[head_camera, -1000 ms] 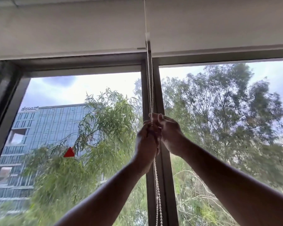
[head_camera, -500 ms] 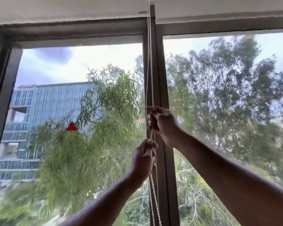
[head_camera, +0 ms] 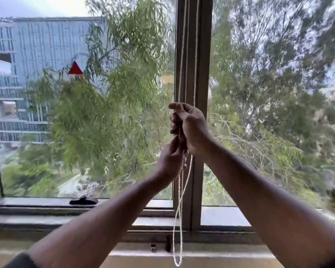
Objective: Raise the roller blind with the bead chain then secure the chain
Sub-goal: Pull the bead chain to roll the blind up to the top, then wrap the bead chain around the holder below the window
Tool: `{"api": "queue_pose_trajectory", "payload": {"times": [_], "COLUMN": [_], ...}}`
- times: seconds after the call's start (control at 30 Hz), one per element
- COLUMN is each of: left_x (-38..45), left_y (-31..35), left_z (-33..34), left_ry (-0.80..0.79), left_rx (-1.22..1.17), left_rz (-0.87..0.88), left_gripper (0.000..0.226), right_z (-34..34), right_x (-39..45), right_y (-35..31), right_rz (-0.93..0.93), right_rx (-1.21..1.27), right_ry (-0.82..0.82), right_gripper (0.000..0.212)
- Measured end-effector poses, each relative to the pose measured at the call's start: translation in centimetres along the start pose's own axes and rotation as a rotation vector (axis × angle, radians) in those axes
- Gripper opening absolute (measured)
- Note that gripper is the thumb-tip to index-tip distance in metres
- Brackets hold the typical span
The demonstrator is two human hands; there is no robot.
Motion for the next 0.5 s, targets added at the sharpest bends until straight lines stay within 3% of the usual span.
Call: {"api": "queue_pose_trajectory", "payload": {"times": [0.37, 0.5], "left_x": [-6.5, -9.1], "left_y": [-8.9, -12.1], "left_z": [-4.4, -5.3], "left_ry": [-0.008, -0.032], "left_rx": [0.092, 0.02], "left_rz": [-0.115, -0.223], "left_gripper": [0.03, 0.028], "right_z": [0.6, 0.7], "right_x": [-7.5, -9.9], "right_y": [9.6, 13.1], "right_rz": [0.189, 0.258], "right_rx": [0.072, 0.047], "right_ry": [0.059, 0.089], "right_gripper": [0.023, 0.024]}}
Point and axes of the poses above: each hand's wrist, its own x-axis towards the middle knuckle, its own z-axis out of the palm, y = z × x, the point moved 6 cm from there along x, towards the middle knuckle, and after that the axes turned 14 degrees about -x, right-handed, at the moved point
